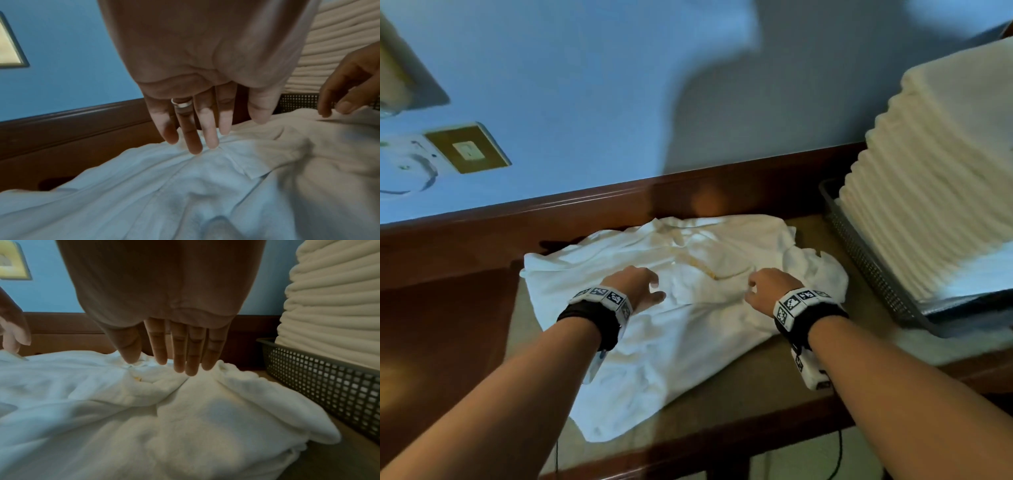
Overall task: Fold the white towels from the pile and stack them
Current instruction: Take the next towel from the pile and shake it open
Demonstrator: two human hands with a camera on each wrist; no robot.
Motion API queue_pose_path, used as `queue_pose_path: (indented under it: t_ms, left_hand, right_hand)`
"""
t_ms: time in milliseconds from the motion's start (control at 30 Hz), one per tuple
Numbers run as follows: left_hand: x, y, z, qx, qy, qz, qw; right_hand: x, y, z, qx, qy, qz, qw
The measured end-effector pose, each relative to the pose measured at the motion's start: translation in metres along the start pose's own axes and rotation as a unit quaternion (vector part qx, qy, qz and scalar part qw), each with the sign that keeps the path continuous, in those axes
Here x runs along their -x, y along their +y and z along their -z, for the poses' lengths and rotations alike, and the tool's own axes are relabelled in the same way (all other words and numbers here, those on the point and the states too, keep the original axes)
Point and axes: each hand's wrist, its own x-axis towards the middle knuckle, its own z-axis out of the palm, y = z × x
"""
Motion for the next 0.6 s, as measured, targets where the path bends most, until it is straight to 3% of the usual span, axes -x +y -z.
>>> queue_pose_path:
  t_ms: [200,333,467,533,600]
  left_hand:
    - [-0.058,0.007,-0.012,-0.025,0.002,-0.029,0.999]
    - [-0.075,0.005,-0.036,-0.067,-0.036,-0.044,0.996]
    - [-0.064,0.004,-0.064,-0.076,0.041,-0.056,0.995]
    - [-0.060,0.001,-0.069,-0.048,0.016,-0.059,0.997]
    - [-0.053,-0.004,-0.069,-0.020,-0.050,-0.061,0.997]
  right_hand:
    - [-0.067,-0.002,-0.015,-0.044,-0.014,-0.068,0.997]
    - [-0.093,-0.007,-0.018,-0.048,-0.027,-0.108,0.993]
    - [-0.101,-0.015,-0.022,-0.054,-0.047,-0.111,0.991]
    - [-0.103,-0.020,-0.017,-0.052,-0.054,-0.101,0.992]
    - [-0.103,-0.029,-0.005,-0.058,-0.035,-0.092,0.993]
